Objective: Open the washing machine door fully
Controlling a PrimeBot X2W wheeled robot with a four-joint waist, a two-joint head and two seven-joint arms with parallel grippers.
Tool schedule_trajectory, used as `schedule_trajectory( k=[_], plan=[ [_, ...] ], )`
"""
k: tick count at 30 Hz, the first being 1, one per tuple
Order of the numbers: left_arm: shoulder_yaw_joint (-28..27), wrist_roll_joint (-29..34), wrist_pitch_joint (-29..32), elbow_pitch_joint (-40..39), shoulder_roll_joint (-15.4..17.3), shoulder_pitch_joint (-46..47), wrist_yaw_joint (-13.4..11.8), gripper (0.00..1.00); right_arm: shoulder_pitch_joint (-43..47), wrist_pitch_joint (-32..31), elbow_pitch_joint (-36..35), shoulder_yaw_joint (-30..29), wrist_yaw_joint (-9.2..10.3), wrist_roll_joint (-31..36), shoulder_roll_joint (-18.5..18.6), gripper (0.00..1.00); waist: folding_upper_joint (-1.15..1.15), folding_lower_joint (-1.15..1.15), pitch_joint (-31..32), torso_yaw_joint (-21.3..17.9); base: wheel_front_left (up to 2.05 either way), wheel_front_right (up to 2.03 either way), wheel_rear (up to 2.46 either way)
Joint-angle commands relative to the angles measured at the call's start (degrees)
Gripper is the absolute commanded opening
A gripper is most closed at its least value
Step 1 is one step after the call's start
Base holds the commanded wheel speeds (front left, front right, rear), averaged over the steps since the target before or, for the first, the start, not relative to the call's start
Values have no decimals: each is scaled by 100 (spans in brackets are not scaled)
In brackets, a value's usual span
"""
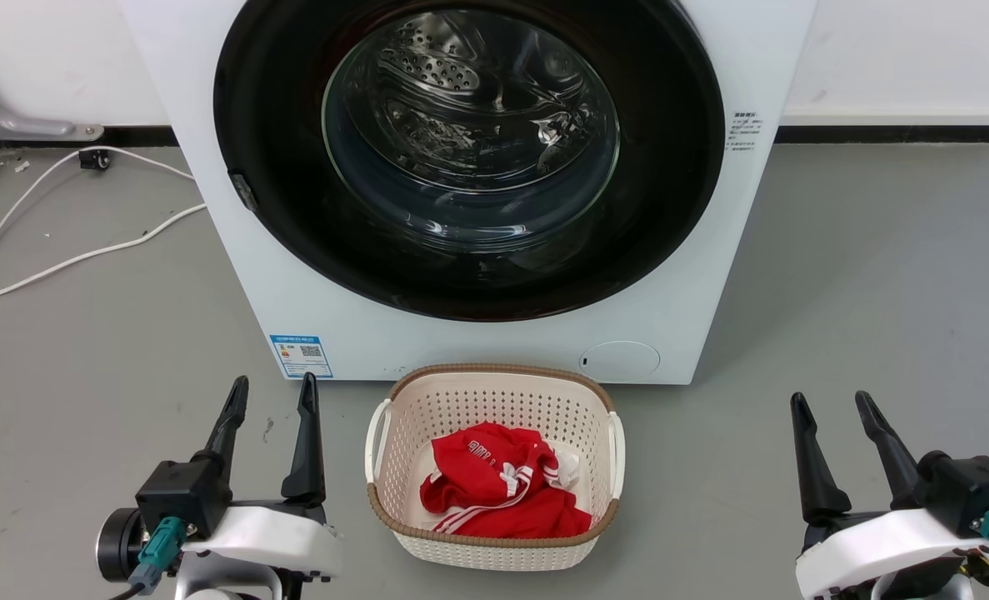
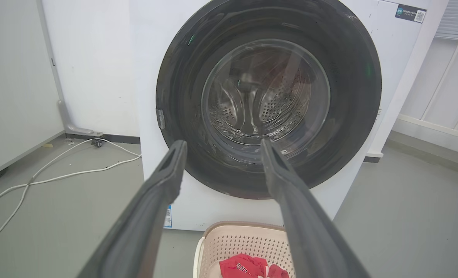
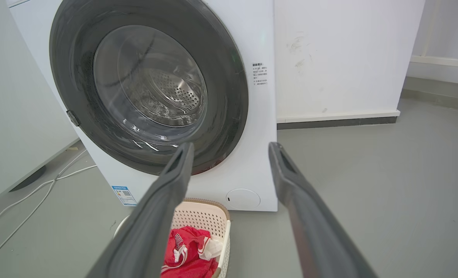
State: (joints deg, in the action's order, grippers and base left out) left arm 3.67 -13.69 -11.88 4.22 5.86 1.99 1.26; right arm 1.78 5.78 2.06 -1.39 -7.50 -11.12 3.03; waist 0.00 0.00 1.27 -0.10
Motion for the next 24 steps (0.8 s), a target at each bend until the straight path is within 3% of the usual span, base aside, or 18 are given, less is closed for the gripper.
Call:
schedule_trajectory(
  k=[1, 24],
  plan=[
    [13, 145, -62, -56, 38, -39, -46, 100, 26, 38, -61, 11, 2, 149, -13, 100, 0, 0, 1, -3, 0, 0, 0],
    [-14, 966, -308, -107, -11, -181, -147, 100, 78, 233, -115, 32, 2, 882, -23, 100, 0, 0, 31, 9, 0, 0, 0]
  ],
)
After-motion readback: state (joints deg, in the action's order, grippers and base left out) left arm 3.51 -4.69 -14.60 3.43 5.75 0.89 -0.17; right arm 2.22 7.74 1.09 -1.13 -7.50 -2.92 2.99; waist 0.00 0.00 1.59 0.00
